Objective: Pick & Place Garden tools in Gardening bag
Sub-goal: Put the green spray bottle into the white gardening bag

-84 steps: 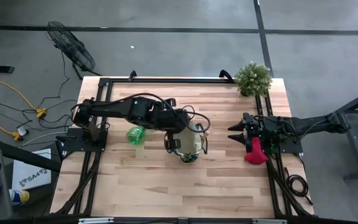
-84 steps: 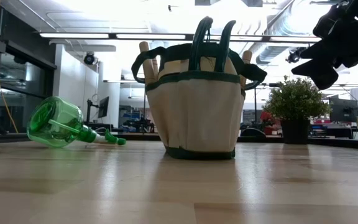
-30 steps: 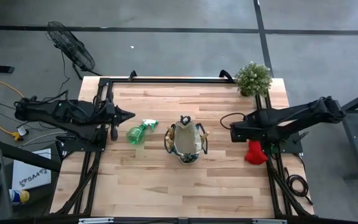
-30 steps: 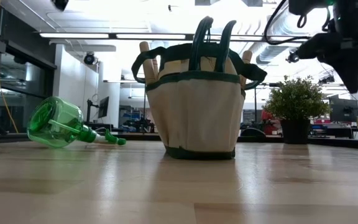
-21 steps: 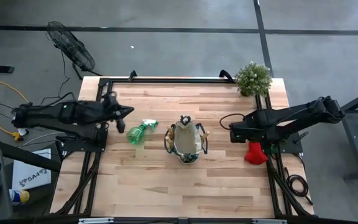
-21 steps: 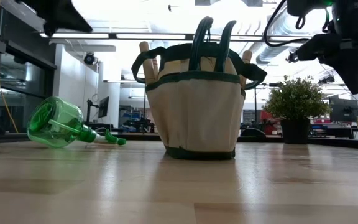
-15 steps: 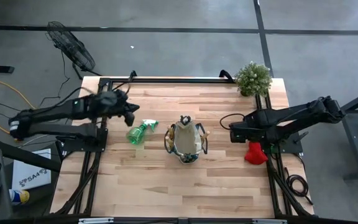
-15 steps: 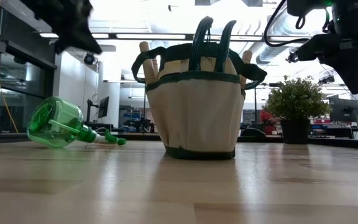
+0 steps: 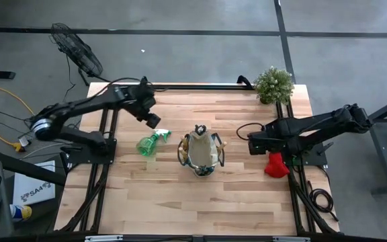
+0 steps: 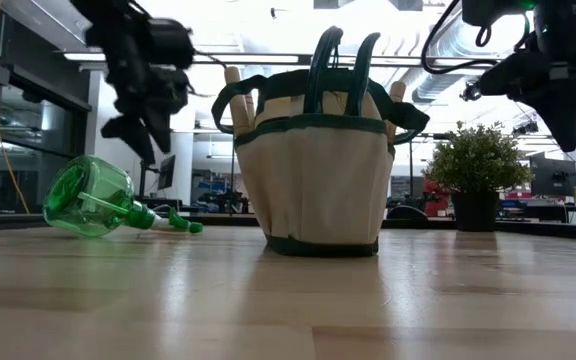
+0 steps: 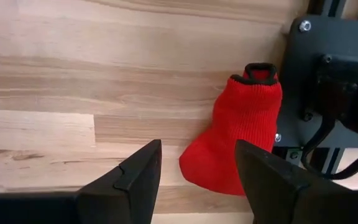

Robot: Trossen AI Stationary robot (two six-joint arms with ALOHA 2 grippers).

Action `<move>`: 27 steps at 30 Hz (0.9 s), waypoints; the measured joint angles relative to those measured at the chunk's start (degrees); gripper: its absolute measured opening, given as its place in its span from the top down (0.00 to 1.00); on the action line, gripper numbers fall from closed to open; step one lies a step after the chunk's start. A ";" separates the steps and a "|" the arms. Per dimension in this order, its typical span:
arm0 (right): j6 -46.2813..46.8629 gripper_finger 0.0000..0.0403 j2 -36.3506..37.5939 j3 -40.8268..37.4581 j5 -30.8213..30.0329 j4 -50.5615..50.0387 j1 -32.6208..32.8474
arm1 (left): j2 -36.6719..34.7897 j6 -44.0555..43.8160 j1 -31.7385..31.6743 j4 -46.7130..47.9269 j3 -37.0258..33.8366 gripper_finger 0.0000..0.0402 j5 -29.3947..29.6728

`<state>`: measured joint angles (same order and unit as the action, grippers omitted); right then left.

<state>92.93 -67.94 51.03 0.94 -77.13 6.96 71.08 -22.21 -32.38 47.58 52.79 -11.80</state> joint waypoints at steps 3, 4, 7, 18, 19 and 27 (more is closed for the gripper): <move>-1.42 0.51 0.00 0.00 -1.02 0.01 0.02 | 6.02 1.12 0.13 1.70 3.01 0.41 -1.97; -1.98 0.51 0.00 0.00 -1.32 -0.01 0.02 | 7.89 1.39 0.13 2.71 4.12 0.39 -2.57; -4.29 0.51 0.00 0.00 -2.23 -0.01 0.01 | 13.03 1.54 0.15 6.36 7.41 0.38 -4.73; -8.38 0.51 0.00 -0.02 -4.30 -0.02 0.04 | 22.28 2.50 2.79 16.13 12.99 0.38 -3.54; -8.81 0.51 0.00 -0.02 -4.32 -0.02 0.04 | 22.68 2.48 3.26 16.06 12.99 0.38 -2.50; -11.19 0.51 0.00 -0.02 -5.18 -0.01 0.07 | 26.59 1.94 6.30 15.84 12.95 0.38 0.16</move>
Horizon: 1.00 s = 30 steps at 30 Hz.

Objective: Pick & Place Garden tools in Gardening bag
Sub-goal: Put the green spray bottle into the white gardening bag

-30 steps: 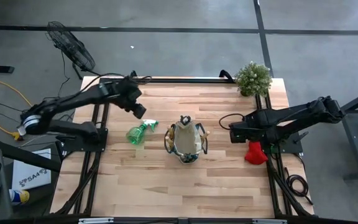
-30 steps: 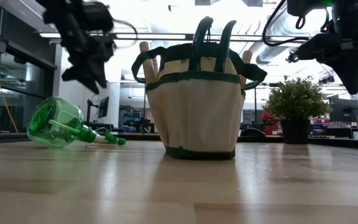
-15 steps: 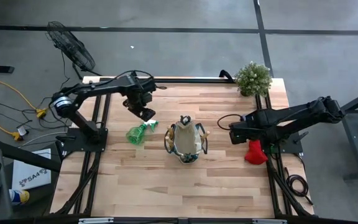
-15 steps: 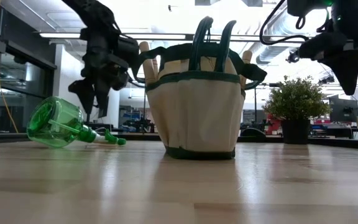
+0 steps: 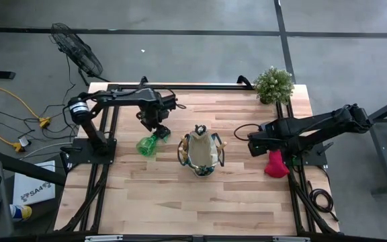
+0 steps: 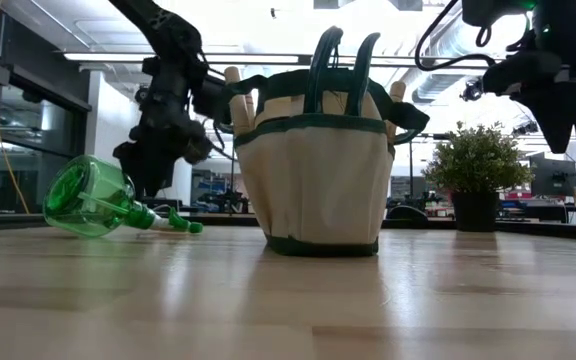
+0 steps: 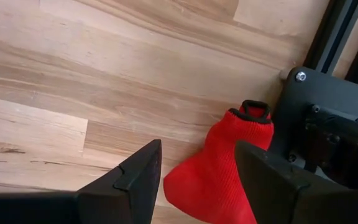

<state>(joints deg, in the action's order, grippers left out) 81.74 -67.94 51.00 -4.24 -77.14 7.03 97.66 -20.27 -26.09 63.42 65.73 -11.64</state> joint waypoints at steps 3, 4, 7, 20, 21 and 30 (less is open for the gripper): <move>-0.87 0.51 0.00 0.00 -0.06 -0.02 0.00 | 1.73 -1.02 0.34 -0.06 -0.02 0.38 -0.58; -1.01 0.51 0.00 0.00 -0.18 0.00 0.00 | 2.17 -1.01 0.23 -0.13 -0.02 0.38 -1.05; -1.20 0.51 0.01 0.00 -0.38 -0.02 0.00 | 2.75 -1.01 0.24 -0.11 -0.02 0.38 -1.20; -2.54 0.51 0.01 -0.02 -1.77 0.00 0.00 | 2.87 -1.03 0.25 -0.94 -2.90 0.38 -3.12; -2.54 0.51 0.02 -0.02 -1.87 0.00 0.00 | 2.87 -1.04 0.26 -0.92 -3.24 0.38 -3.17; -16.33 0.51 0.00 -0.04 -11.25 6.02 2.16 | 2.87 -1.14 0.26 -2.70 -3.56 0.38 -4.25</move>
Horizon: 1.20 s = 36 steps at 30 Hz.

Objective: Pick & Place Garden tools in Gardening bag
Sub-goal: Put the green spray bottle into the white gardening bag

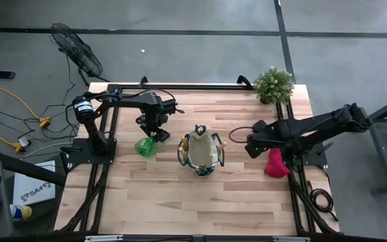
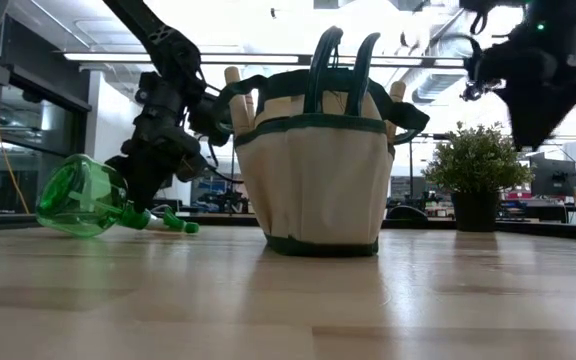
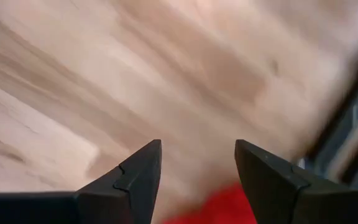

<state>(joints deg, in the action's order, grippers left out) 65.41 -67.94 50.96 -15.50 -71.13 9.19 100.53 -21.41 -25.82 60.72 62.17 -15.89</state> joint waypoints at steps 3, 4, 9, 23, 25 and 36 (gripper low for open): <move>-4.97 0.51 0.02 -0.02 -9.07 6.21 3.24 | 0.00 0.11 0.00 -1.65 0.00 0.38 -0.03; -6.67 0.51 0.02 -0.02 -11.86 8.17 4.52 | 0.00 0.11 0.00 -1.71 0.00 0.38 -0.03; -11.66 0.51 0.02 -0.02 -25.21 11.56 12.02 | 0.00 0.43 -0.02 -1.93 0.00 0.38 -0.03; 8.23 0.51 8.18 -10.12 -43.07 12.49 30.24 | 0.00 2.23 -0.02 -2.33 0.00 0.50 -1.82; 8.45 0.51 9.54 -11.29 -43.48 13.19 30.75 | 0.00 3.11 -0.01 -2.31 0.00 0.53 -1.42; 7.92 0.51 12.02 -16.40 -42.24 21.60 30.97 | 1.07 6.36 1.63 -2.23 0.00 0.56 1.17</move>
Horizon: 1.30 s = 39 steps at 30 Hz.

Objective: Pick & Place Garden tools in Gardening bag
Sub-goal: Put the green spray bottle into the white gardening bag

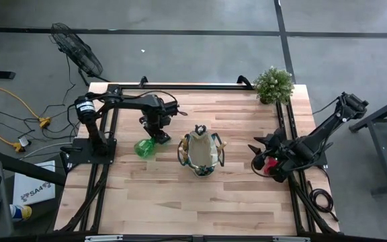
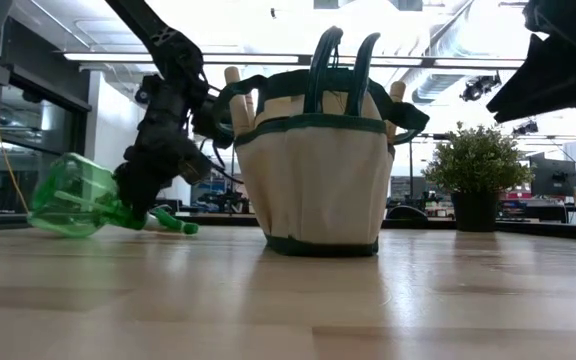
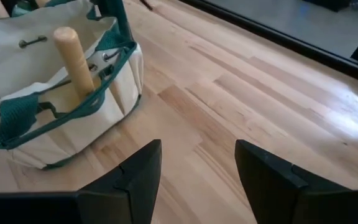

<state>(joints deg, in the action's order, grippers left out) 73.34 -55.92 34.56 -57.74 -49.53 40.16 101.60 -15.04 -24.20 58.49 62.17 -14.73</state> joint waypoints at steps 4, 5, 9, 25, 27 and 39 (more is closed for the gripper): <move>-2.23 0.51 0.02 -0.02 0.10 1.43 0.00 | 2.11 0.16 1.83 0.40 -0.04 0.49 0.08; -2.94 0.51 0.02 -0.02 0.07 1.79 0.00 | 2.69 -0.16 2.19 0.60 -0.04 0.47 0.51; -4.63 0.51 0.02 -0.02 0.20 2.09 0.00 | 4.44 -0.64 2.98 1.10 0.17 0.41 0.95; -4.59 0.51 0.02 -0.02 21.24 2.27 -0.02 | 5.34 -2.15 3.22 2.57 0.11 0.67 2.98; -4.60 0.51 0.02 -0.02 23.66 2.29 -0.02 | 5.34 -1.79 3.22 2.57 0.10 0.67 2.97; -4.61 0.51 0.02 -0.02 29.66 3.67 -0.57 | 2.93 4.34 3.23 5.17 4.41 0.67 3.65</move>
<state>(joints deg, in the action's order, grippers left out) 68.73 -55.90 34.54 -28.08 -45.87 39.59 104.53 -10.70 -20.97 63.66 66.58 -11.07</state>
